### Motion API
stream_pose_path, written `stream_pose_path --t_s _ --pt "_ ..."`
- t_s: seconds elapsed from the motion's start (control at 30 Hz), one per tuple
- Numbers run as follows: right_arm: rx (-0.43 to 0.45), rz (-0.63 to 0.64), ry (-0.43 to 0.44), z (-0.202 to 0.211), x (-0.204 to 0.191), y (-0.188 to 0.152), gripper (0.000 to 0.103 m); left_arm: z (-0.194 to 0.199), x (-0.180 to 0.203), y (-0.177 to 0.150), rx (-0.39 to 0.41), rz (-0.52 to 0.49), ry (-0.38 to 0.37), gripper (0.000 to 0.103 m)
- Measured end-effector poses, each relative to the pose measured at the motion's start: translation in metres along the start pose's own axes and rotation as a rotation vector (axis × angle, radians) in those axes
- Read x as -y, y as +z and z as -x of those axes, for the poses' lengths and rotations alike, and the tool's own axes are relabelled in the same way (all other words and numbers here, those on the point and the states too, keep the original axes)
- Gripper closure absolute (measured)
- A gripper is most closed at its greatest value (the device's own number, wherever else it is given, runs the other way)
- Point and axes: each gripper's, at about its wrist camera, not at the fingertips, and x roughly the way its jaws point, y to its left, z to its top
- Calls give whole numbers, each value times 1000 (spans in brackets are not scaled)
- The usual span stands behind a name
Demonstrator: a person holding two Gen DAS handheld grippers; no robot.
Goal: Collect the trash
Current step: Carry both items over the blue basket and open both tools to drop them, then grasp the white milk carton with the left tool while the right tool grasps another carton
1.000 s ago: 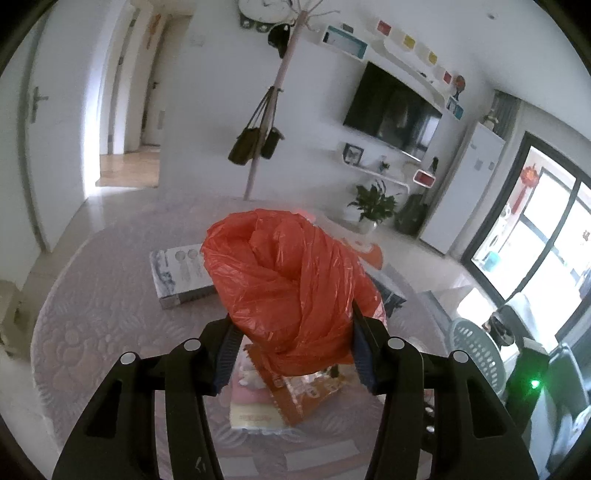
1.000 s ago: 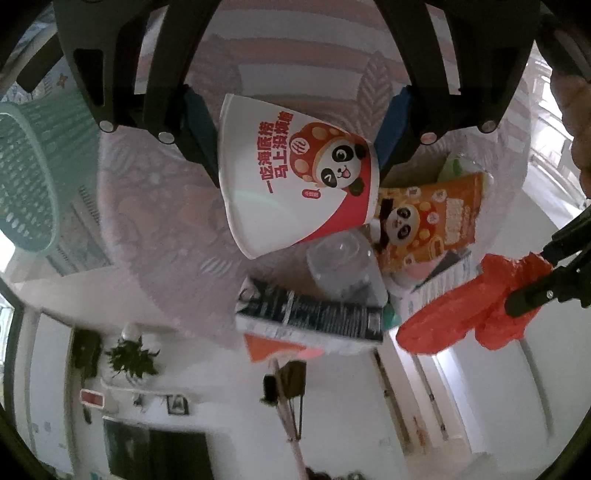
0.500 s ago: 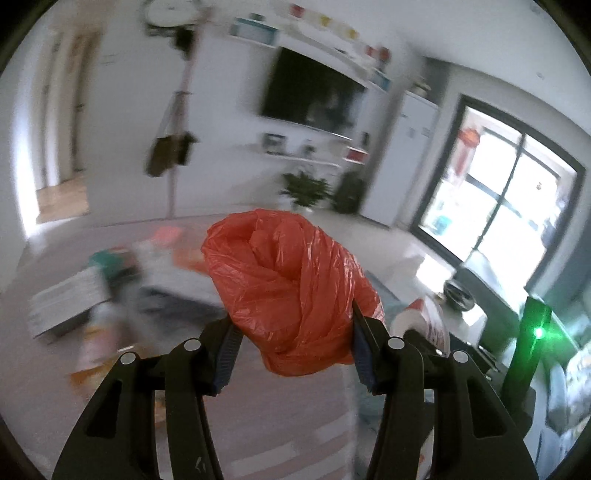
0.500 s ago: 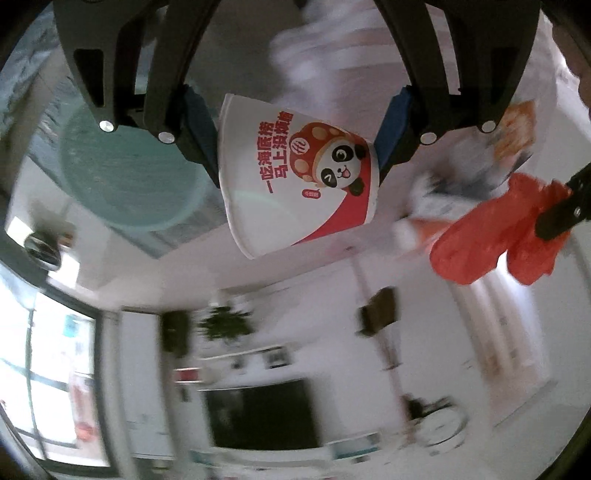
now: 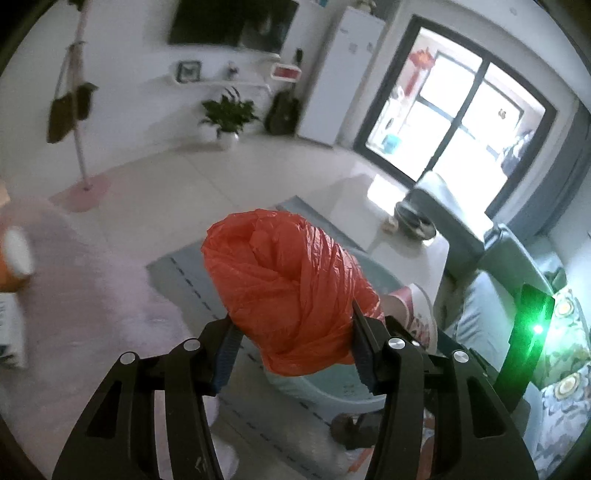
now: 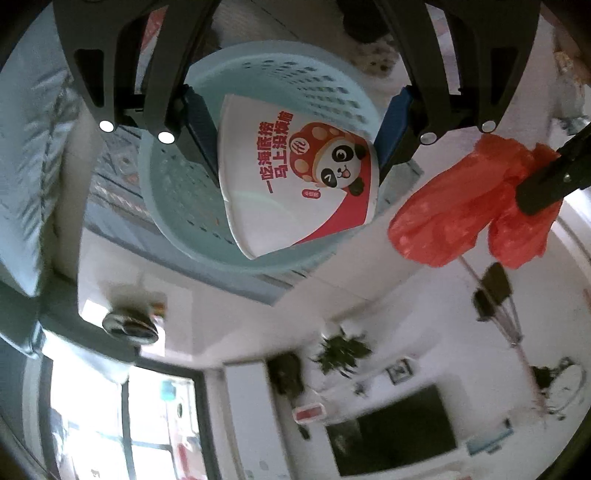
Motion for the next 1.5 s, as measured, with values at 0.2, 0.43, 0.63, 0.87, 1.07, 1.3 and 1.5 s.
stream_pose_path --t_s 0.2,0.43,0.63,0.87,1.07,1.3,1.5 --pt "-66 -44 -44 -25 15 -5 31 -45 7 -8 -76 -11 -11 50" --pt "-81 -75 -18 -28 22 -9 30 -58 15 -8 -97 -2 -41 35" --pt "-51 -73 -30 -12 21 -8 30 -29 21 -7 -32 -23 -59 27" --pt "15 -54 14 25 5 -3 30 27 24 -10 80 -25 -66 27" --pt "111 30 112 72 -34 -6 30 109 2 -25 225 -7 -20 27" --pt "204 195 258 123 -110 -27 30 205 -30 -51 398 16 118 26" --pt "195 380 444 155 -195 -68 30 269 -85 -86 454 111 258 24"
